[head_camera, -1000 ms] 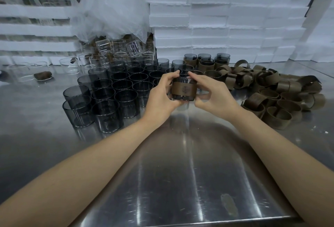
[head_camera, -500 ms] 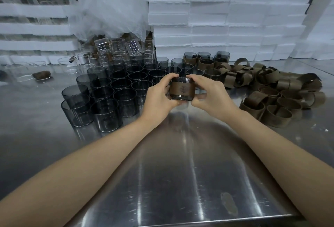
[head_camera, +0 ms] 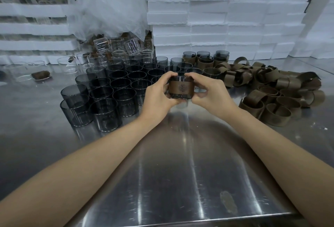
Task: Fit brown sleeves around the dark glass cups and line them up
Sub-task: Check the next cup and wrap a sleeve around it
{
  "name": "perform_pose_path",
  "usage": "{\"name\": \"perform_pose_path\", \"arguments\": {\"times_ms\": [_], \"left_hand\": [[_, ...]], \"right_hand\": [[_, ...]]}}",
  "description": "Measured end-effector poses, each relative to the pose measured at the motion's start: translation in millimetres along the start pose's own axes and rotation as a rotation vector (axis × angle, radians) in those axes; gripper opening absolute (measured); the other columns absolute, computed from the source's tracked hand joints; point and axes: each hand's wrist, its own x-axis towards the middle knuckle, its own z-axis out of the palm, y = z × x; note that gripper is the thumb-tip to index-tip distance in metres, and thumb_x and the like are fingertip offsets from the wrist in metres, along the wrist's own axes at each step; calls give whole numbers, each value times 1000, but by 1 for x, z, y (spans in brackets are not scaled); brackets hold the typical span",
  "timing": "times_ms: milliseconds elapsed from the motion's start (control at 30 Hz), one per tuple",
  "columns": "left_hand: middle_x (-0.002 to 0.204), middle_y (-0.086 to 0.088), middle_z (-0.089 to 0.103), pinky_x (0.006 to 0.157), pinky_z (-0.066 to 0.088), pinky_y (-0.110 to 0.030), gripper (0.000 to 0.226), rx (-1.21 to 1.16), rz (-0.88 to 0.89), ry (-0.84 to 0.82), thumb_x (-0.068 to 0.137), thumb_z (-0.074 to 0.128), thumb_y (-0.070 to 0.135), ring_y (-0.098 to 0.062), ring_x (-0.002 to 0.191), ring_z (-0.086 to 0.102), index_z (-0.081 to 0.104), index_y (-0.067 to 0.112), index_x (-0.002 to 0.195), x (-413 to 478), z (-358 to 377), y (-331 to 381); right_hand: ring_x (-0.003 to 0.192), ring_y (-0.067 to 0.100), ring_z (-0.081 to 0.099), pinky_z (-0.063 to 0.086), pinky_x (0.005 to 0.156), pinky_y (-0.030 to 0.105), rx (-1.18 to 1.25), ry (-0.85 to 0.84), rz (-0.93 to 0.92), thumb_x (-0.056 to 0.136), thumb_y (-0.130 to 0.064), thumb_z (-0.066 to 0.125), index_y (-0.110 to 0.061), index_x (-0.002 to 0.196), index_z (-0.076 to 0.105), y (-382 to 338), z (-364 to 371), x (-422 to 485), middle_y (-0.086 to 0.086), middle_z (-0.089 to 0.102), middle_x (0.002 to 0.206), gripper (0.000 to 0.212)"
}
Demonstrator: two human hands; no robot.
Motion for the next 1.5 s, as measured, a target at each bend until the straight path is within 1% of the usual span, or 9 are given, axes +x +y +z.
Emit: {"name": "perform_pose_path", "arguments": {"times_ms": [233, 333, 500, 633, 800, 1000, 1200, 1367, 1500], "left_hand": [[117, 15, 63, 93, 54, -25, 75, -100, -53, 43, 65, 85, -4, -3, 109, 64, 56, 28, 125, 2, 1, 0], [117, 18, 62, 93, 53, -23, 77, -119, -75, 43, 66, 84, -6, -3, 112, 63, 54, 29, 128, 2, 1, 1], [121, 12, 61, 96, 52, -25, 77, -94, -66, 44, 70, 82, -5, 0, 113, 61, 51, 29, 133, -1, 1, 3], [121, 20, 58, 98, 49, -21, 76, -99, -65, -24, 79, 76, 5, 5, 113, 59, 43, 30, 143, -1, 0, 12], [128, 26, 53, 93, 40, -5, 60, -189, -99, -91, 96, 60, 26, 20, 111, 51, 34, 23, 151, 36, 11, 38], [135, -8, 59, 97, 44, -15, 47, 36, -71, -271, 95, 62, 27, -15, 122, 57, 51, 16, 140, 129, 43, 56], [117, -6, 65, 82, 50, -22, 38, 166, -24, -283, 91, 68, 29, -16, 96, 62, 64, 14, 126, 212, 116, 46], [114, -10, 67, 82, 42, -17, 27, 215, 1, -350, 90, 69, 17, -20, 106, 61, 69, 8, 115, 262, 176, 19], [117, -10, 67, 81, 36, -12, 26, 241, 35, -329, 90, 67, 12, -20, 110, 60, 69, 6, 115, 286, 216, -1]], "right_hand": [[127, 7, 53, 46, 103, 29, 492, -48, 230, 78, 16, 51, -24, 143, 42, 0, 4, -2, -14, 52, 136, 76], [124, -2, 53, 46, 98, 20, 514, -43, 248, 83, 11, 49, -28, 141, 41, -1, 3, -1, -17, 50, 136, 70], [135, 15, 46, 44, 107, 32, 609, -7, 321, 97, -13, 57, -37, 135, 47, -6, 5, 1, -1, 55, 137, 46], [125, 18, 56, 46, 105, 35, 578, 50, 335, 91, -8, 64, -20, 135, 53, -18, -3, 6, 14, 58, 134, 47], [102, 7, 67, 53, 87, 20, 517, 123, 329, 87, -4, 68, -8, 124, 59, -19, -41, 22, 8, 67, 118, 38], [92, 17, 69, 55, 81, 27, 297, 108, 405, 82, -8, 75, -20, 98, 63, 24, -112, 63, 7, 72, 104, 24], [92, 23, 65, 56, 84, 33, 241, 106, 551, 90, -7, 66, -9, 99, 64, 97, -166, 105, 8, 69, 97, 10], [86, 15, 63, 55, 74, 23, 78, 134, 612, 94, -9, 60, -4, 100, 65, 165, -187, 126, 12, 64, 100, 9], [95, 21, 60, 54, 91, 39, 38, 165, 623, 94, -7, 60, -4, 99, 64, 211, -194, 130, 13, 63, 99, 7]]}}
